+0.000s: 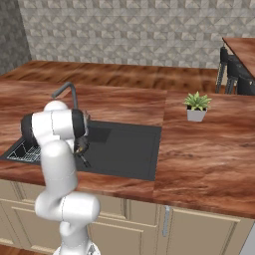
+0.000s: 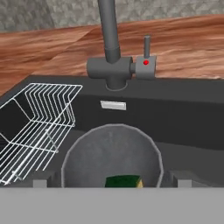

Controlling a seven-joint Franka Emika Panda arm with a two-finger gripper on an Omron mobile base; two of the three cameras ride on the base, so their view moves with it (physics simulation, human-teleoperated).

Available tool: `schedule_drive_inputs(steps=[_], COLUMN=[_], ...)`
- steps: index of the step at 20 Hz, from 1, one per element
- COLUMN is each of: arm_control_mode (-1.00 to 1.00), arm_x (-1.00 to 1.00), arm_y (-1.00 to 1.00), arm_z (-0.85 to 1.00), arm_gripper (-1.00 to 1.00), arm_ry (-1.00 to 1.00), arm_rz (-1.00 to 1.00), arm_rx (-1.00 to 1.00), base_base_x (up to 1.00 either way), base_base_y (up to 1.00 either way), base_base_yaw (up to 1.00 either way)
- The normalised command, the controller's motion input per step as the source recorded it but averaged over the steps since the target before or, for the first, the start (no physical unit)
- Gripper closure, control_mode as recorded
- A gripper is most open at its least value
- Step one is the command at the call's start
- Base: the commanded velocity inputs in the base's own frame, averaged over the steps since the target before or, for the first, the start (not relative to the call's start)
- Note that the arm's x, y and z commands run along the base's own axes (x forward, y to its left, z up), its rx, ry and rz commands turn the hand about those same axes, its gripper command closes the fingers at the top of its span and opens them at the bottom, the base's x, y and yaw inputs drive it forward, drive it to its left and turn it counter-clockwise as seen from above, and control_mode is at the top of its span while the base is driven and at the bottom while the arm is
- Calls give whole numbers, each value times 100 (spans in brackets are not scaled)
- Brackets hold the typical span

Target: Pick the pan and sponge and place them into the sink. Then turn on the water.

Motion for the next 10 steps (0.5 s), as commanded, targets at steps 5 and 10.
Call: schedule_drive_inputs(steps=[5, 10], arm_control_mode=[-100, -100], arm_x=[-13, -11], arm_y=[-13, -8], arm_z=[25, 26], arm_gripper=[-100, -100], arm_ry=[-13, -13], arm_rz=[0, 0], arm_rx=[0, 0], base_base_x=[0, 0], base_base_y=[0, 0], base_base_yaw=[0, 0])
